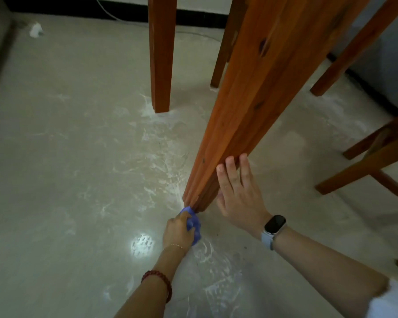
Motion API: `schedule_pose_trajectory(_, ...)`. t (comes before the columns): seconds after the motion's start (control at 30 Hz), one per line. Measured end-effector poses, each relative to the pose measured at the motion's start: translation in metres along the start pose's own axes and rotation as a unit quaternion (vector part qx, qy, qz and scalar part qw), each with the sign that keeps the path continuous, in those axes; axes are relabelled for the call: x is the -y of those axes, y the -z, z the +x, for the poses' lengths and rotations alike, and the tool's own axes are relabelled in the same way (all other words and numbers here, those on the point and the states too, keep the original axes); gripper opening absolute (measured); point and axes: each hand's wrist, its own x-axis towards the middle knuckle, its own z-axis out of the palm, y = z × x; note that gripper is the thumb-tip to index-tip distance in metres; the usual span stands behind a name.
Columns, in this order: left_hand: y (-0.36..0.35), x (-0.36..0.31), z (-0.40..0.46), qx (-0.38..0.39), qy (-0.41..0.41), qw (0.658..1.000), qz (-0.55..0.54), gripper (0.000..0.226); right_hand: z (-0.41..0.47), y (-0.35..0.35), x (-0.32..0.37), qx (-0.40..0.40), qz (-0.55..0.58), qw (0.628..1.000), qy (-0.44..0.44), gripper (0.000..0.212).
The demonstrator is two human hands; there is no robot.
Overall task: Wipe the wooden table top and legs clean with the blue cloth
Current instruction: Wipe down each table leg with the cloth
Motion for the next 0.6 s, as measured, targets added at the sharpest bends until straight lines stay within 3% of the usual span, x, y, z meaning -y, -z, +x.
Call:
schedule_pose_trajectory(0.03, 0.000, -0.002, -0.001, -0.006, 0.025, 1.000, 0.011, 0.026, -0.001, -0.001, 0.000, -0.002, 0.001, 1.000, 0.001, 0.081)
schedule_pose_trajectory(0.1, 0.010, -0.009, -0.005, -0.108, 0.021, 0.994, -0.024, 0.027, -0.003, -0.003, 0.001, -0.004, 0.008, 1.000, -0.002, 0.081)
schedule_pose_trajectory(0.17, 0.025, -0.021, -0.011, -0.261, -0.047, 0.959, -0.096, 0.028, -0.005, -0.004, 0.001, -0.002, 0.018, 1.000, -0.004, 0.081)
schedule_pose_trajectory(0.23, 0.031, -0.034, -0.013, -0.325, -0.143, 0.928, -0.115, 0.030, -0.005, -0.006, 0.002, -0.003, 0.017, 1.000, -0.002, 0.078)
schedule_pose_trajectory(0.3, 0.026, -0.038, -0.009, -0.278, -0.187, 0.941, -0.054, 0.025, -0.005, -0.006, 0.001, 0.002, 0.015, 1.000, -0.003, 0.068)
schedule_pose_trajectory(0.33, 0.024, -0.035, -0.004, -0.219, -0.176, 0.960, -0.021, 0.021, -0.005, -0.006, 0.001, 0.006, 0.016, 1.000, -0.005, 0.065)
schedule_pose_trajectory(0.43, 0.038, -0.022, 0.010, -0.002, -0.038, 0.995, 0.089, 0.019, -0.006, 0.000, 0.001, 0.016, 0.009, 1.000, -0.008, 0.071)
schedule_pose_trajectory(0.47, 0.045, -0.018, 0.010, 0.021, -0.008, 0.994, 0.108, 0.021, -0.006, 0.002, 0.000, 0.020, 0.007, 1.000, -0.004, 0.075)
schedule_pose_trajectory(0.6, 0.069, -0.019, -0.014, -0.106, -0.017, 0.994, 0.024, 0.024, -0.006, 0.013, -0.001, 0.060, 0.016, 0.998, -0.005, 0.074)
